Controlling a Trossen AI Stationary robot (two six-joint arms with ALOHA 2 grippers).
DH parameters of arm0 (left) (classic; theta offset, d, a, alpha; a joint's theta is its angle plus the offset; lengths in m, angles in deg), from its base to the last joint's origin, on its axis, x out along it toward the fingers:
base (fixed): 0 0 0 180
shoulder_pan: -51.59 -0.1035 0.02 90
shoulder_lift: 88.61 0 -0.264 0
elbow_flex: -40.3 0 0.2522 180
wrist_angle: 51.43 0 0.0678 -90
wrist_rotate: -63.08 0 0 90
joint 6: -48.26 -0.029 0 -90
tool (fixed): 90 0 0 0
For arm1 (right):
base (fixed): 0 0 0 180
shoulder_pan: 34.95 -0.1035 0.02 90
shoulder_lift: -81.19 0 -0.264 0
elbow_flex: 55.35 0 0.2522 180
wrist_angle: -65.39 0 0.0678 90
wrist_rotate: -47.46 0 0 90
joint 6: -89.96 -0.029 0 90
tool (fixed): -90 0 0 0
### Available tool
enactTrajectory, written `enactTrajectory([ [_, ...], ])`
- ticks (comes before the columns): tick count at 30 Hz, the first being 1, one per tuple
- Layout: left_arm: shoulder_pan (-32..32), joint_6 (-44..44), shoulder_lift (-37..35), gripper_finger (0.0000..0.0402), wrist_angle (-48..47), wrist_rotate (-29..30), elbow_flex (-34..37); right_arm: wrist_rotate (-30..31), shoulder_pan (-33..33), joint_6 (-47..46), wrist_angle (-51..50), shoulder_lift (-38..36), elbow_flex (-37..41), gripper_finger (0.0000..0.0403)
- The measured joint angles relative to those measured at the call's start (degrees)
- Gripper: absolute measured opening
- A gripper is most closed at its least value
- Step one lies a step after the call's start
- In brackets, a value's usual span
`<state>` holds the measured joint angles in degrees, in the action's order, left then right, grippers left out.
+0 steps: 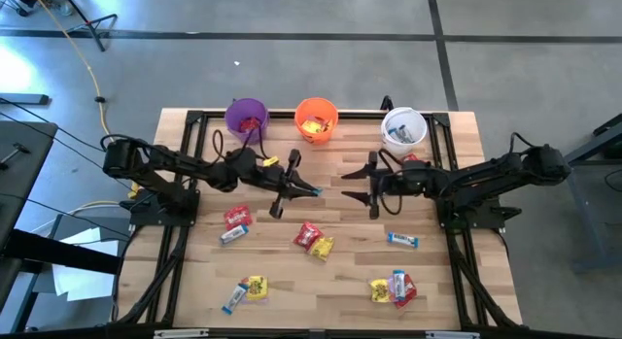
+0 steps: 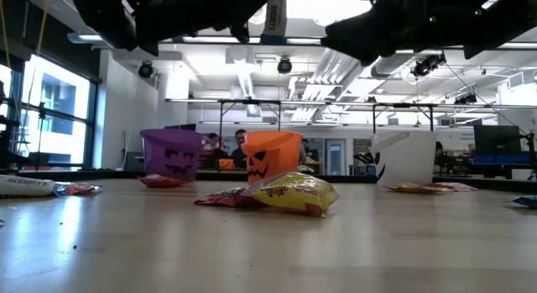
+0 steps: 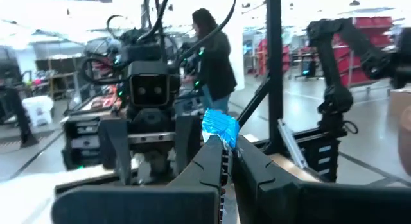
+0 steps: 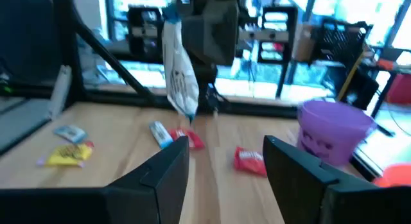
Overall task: Sort candy
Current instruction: Put the white chocolate bar into the white bucket
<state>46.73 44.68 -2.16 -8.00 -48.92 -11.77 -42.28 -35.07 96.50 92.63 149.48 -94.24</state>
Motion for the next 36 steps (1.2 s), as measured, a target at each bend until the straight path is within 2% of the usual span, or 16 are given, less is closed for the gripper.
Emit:
enactTrajectory([
  [4, 0.00, -0.05, 0.00, 0.0001, -0.21, -0.02, -1.45, -2.82, -0.02, -0.07, 2.53, 0.00, 0.00, 0.0194],
  [11, 0.00, -0.07, 0.24, 0.0001, -0.21, -0.83, -2.29, -2.89, -0.07, -1.56, 6.97, 3.84, -0.32, 0.0194],
  [18, 0.00, 0.08, 0.24, 0.0000, -1.02, -0.83, -2.29, -2.99, -0.07, -1.28, 6.92, 12.67, -8.02, 0.0197],
  [25, 0.02, -0.09, 0.26, 0.0000, -1.11, -0.88, -2.29, -7.93, -0.04, -0.22, 6.51, 16.09, -12.57, 0.0197],
  [30, 0.01, -0.57, 0.26, 0.0000, -1.73, -1.11, -2.29, -10.52, -0.10, -0.47, 5.28, 16.38, -13.27, 0.0197],
  [36, 0.00, -1.16, 0.26, 0.0000, -1.72, -1.92, -2.29, -6.46, -0.11, -0.19, -2.32, 12.32, -13.27, 0.0203],
])
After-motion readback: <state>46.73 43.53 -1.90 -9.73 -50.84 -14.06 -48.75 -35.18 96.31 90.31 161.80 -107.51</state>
